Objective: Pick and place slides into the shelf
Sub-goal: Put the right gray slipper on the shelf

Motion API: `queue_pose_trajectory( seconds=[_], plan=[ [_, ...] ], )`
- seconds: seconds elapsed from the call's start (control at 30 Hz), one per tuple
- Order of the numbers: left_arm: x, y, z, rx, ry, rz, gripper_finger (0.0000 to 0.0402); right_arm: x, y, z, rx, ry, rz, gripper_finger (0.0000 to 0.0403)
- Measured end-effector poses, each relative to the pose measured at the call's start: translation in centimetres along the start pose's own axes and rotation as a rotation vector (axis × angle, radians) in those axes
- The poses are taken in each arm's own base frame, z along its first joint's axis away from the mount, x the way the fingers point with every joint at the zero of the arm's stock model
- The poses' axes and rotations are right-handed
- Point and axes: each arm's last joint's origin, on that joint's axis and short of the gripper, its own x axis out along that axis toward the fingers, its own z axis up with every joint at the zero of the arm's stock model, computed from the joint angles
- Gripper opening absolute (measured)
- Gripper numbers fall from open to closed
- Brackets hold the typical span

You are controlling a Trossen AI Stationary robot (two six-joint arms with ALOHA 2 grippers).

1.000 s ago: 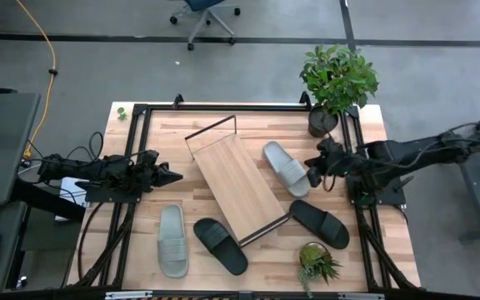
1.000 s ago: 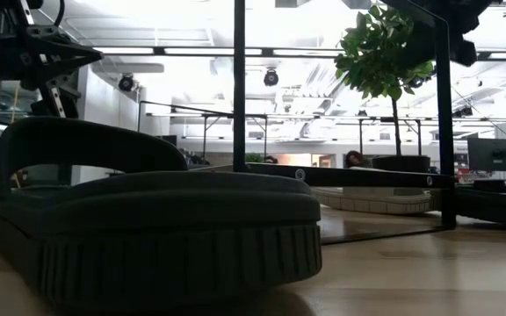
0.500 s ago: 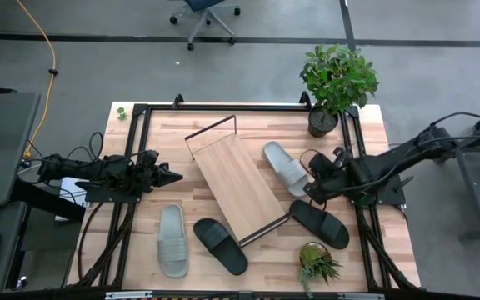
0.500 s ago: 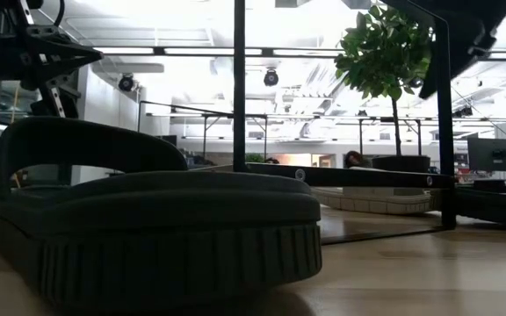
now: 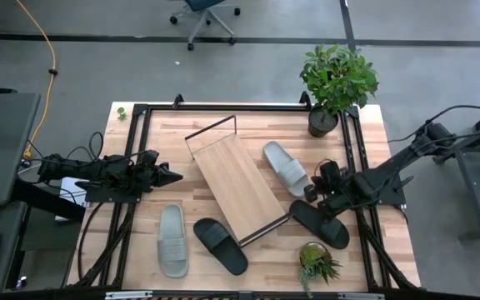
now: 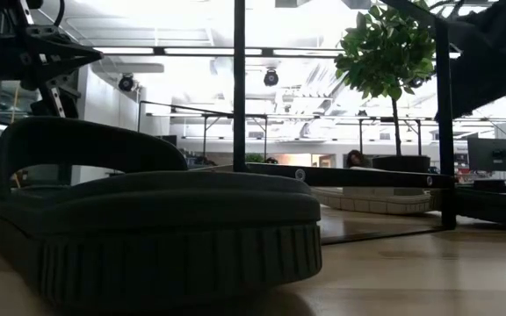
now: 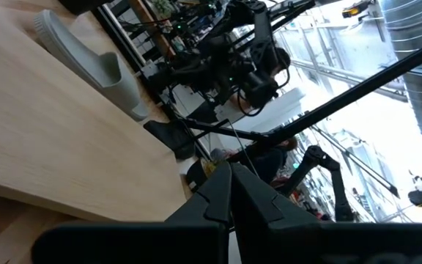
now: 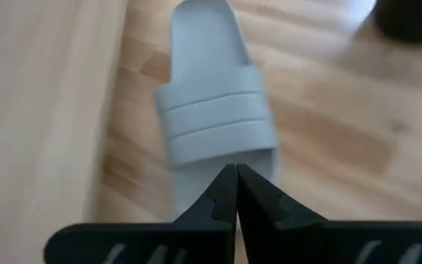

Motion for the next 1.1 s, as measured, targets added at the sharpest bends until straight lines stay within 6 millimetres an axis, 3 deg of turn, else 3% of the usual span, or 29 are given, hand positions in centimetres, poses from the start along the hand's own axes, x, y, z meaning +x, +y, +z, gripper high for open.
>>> queue_pose_trajectory(
  seconds=[0.3,0.57,0.9,1.1],
  plan=[
    [0.0,0.0,0.0,0.000,0.009,-0.005,0.0001,1.3,0.0,-1.1,0.410,-0.029,0.078,0.0001],
    [0.0,0.0,0.0,0.000,0.009,-0.005,0.0001,1.5,-0.5,-1.9,0.558,-0.106,0.125,0.0003],
    [0.0,0.0,-0.1,-0.002,0.038,-0.018,0.0001,3.0,-1.4,-3.4,0.680,-0.156,0.222,0.0110],
    [0.0,0.0,-0.1,-0.025,0.040,-0.017,0.0001,3.5,-1.8,-3.8,0.684,-0.147,0.219,0.0130]
  ],
)
